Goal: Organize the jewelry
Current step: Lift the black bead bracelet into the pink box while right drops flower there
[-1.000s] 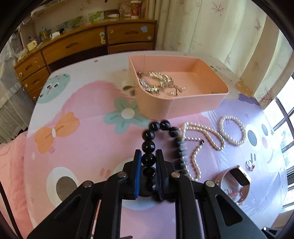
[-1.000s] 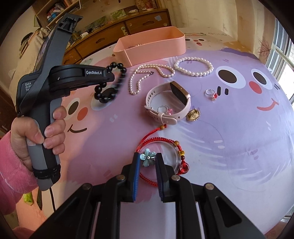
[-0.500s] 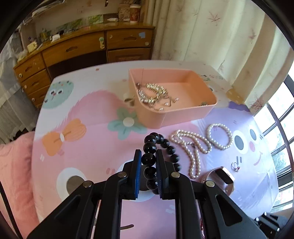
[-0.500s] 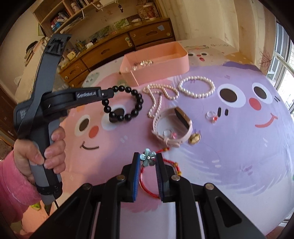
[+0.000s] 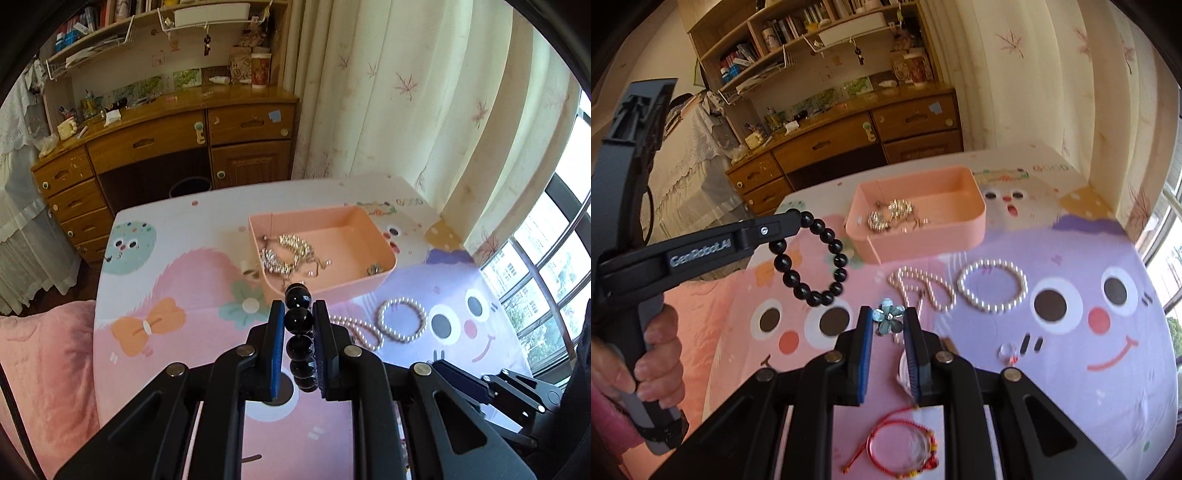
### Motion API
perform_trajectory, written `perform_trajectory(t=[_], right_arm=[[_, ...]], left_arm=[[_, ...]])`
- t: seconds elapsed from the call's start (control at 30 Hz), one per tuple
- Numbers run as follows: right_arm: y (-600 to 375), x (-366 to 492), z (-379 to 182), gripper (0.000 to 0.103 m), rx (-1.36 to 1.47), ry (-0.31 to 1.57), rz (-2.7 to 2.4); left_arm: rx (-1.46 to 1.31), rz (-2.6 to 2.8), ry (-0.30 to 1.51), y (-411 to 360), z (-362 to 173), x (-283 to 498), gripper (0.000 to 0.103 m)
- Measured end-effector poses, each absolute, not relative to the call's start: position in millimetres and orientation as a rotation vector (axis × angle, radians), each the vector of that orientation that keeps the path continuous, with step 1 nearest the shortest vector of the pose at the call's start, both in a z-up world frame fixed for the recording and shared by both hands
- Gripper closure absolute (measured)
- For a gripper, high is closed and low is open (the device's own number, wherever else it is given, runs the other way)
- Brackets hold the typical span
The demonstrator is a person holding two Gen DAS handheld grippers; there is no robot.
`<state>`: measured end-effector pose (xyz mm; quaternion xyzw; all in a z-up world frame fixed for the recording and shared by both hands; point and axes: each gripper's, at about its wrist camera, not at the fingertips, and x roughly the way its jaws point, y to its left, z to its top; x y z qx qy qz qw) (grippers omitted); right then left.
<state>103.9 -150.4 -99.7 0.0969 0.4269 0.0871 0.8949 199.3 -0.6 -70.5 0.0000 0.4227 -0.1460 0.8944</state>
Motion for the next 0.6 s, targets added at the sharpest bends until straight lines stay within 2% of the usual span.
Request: perform_trajectory(t=[0.6], right_arm=[[-161.3,187.5,-80.0,0.086,0.202,0.778,0.259]], left_arm=[[-0.069,-0.223,0.697,-22.7,-29.8,246.9,0.09]])
